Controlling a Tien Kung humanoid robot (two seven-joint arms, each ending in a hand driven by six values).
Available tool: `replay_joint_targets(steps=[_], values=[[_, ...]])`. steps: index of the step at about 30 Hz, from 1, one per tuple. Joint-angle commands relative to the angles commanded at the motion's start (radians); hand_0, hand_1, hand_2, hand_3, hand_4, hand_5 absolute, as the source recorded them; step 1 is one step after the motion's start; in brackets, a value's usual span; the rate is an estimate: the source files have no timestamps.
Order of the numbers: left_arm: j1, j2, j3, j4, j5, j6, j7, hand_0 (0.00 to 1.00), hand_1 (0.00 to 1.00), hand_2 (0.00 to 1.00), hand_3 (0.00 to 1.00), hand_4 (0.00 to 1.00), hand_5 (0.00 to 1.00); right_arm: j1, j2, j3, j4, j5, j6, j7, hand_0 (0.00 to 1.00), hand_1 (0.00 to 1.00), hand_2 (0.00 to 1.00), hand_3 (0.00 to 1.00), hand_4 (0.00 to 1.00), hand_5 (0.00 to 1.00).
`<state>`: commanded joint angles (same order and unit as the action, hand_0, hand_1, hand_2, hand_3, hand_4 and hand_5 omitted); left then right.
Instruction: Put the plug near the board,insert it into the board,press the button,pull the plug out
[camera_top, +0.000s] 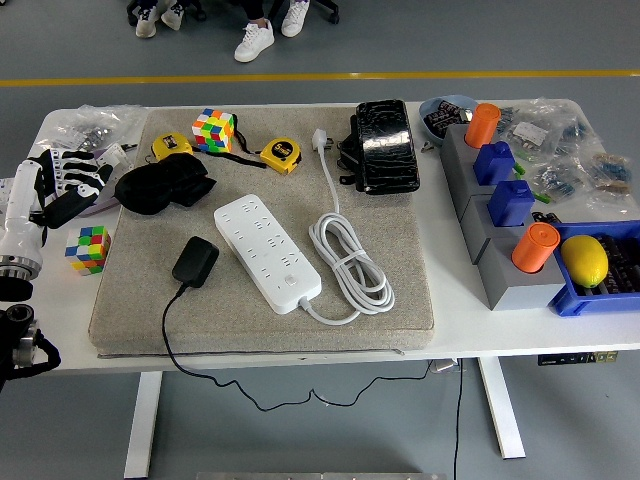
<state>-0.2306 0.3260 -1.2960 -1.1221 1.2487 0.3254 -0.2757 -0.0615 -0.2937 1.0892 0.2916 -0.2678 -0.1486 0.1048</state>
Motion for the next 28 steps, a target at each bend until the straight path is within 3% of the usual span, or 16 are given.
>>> replay_joint_targets(steps=[11, 28], values=[[0.014, -0.002, -0.013, -0.029, -0.002, -0.003, 0.003, 0.384, 0.481, 0.512, 0.535, 0.841, 0.346, 0.002, 0.009, 0.036, -0.003, -0.004, -0.004, 0.006, 0.554, 0.596, 0.549, 0.511, 0.859, 0.383], [-0.009, -0.021, 0.000, -0.031, -0.007, -0.006, 0.010, 0.385, 0.478, 0.512, 0.535, 0.840, 0.346, 0.006, 0.015, 0.092, 0.002, -0.022, -0.010, 0.013, 0.554, 0.596, 0.547, 0.511, 0.857, 0.382]])
